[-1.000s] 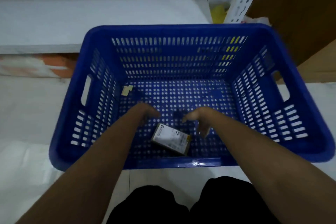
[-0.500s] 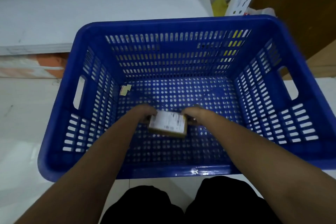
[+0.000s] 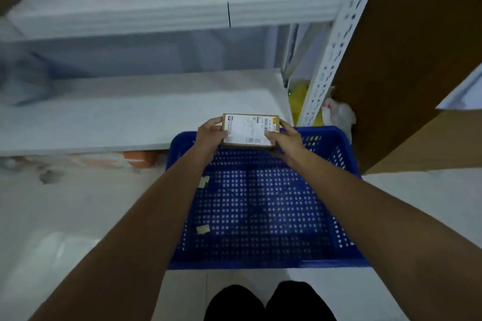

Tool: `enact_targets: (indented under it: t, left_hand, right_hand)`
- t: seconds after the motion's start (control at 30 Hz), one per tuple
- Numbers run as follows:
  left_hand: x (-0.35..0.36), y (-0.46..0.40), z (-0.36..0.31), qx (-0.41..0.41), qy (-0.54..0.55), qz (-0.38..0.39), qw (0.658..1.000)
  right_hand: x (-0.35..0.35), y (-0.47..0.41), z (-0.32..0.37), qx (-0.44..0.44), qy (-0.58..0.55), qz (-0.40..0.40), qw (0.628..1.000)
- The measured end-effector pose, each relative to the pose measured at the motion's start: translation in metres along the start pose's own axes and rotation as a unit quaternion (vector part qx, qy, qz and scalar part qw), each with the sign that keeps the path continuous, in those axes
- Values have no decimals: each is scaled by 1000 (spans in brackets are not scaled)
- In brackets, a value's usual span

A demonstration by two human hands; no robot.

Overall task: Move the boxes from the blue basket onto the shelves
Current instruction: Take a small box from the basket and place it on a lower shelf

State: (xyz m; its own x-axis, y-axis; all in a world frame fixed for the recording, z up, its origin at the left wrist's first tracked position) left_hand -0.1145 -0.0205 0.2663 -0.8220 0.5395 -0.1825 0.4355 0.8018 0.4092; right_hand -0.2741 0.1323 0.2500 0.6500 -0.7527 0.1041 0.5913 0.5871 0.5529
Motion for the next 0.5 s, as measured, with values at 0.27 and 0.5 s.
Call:
enact_targets:
  t: [0.27,0.5]
  left_hand:
    - [-43,132,-255,-12,27,47,998]
    - [-79,230,-474,32,12,71,997]
  right_hand:
    - [16,156,244,-16,49,23,998]
    - [29,288,448,-51,78,45,995]
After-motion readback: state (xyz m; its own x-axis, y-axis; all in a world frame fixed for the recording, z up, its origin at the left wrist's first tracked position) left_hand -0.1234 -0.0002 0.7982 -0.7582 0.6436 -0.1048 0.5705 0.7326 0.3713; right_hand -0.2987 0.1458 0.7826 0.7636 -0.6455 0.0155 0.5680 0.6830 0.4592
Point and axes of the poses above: each hand's wrist, its own y-axis away from the middle knuckle, its own x-axis out of the palm, z = x × y, the point moved 9 cm from there along -y, towards the middle knuckle, and after that the axes turned 2 degrees about x, right-handed, at the moved point
